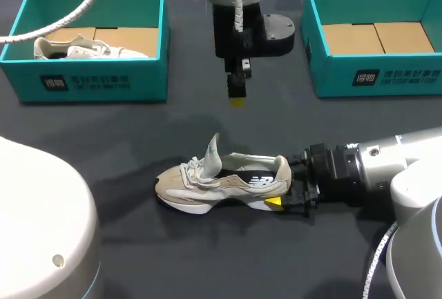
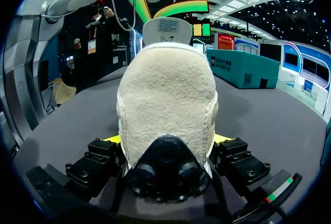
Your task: Take the shoe out of the shoebox, open the shoe tongue, remove and reinsert the insole, then place the shoe into the shoebox
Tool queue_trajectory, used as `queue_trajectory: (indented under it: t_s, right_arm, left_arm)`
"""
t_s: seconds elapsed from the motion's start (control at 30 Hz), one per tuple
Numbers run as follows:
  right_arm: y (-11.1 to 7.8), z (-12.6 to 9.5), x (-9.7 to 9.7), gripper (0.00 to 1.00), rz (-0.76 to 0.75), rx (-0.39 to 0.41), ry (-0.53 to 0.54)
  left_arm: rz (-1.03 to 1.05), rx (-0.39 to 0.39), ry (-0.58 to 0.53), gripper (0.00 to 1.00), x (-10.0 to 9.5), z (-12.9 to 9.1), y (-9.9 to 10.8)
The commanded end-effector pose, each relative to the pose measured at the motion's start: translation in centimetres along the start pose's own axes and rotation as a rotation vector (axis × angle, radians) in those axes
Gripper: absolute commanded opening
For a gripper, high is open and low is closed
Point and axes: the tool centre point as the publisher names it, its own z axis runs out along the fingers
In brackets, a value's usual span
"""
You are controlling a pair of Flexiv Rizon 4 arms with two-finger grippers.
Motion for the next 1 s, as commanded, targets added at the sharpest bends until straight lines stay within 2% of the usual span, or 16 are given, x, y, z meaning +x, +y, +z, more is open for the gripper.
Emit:
queue_trajectory:
  t_s: [0.03, 0.47, 0.53, 0.67, 0.73, 0.9, 1.0]
  right_arm:
    - [-0.1, 0.2, -0.1, 0.00, 0.001, 0.005, 0.000]
    - [-0.1, 0.2, -0.1, 0.00, 0.001, 0.005, 0.000]
    - [-0.1, 0.2, -0.1, 0.00, 0.001, 0.005, 0.000]
    - [-0.1, 0.2, -0.1, 0.00, 0.001, 0.005, 0.000]
    - [-0.1, 0.2, -0.1, 0.00, 0.001, 0.005, 0.000]
    - [-0.1, 0.2, -0.1, 0.00, 0.001, 0.005, 0.000]
    - [-0.1, 0.2, -0.1, 0.00, 0.001, 0.005, 0.000]
  left_arm:
    - [0.007, -0.096, 0.045, 0.00, -0.4, 1.4, -1.3]
    - [0.007, -0.096, 0.045, 0.00, -0.4, 1.4, -1.3]
    - [0.008, -0.101, 0.016, 0.00, 0.3, 3.1, -2.2]
    - [0.073, -0.088, 0.034, 0.00, 0.5, 5.8, -3.3]
    - [0.076, -0.108, 0.047, 0.00, 0.3, 7.2, -3.8]
    - [0.088, -0.102, 0.069, 0.00, 0.3, 10.2, -3.8]
    - [0.100, -0.098, 0.060, 0.00, 0.3, 10.6, -3.7]
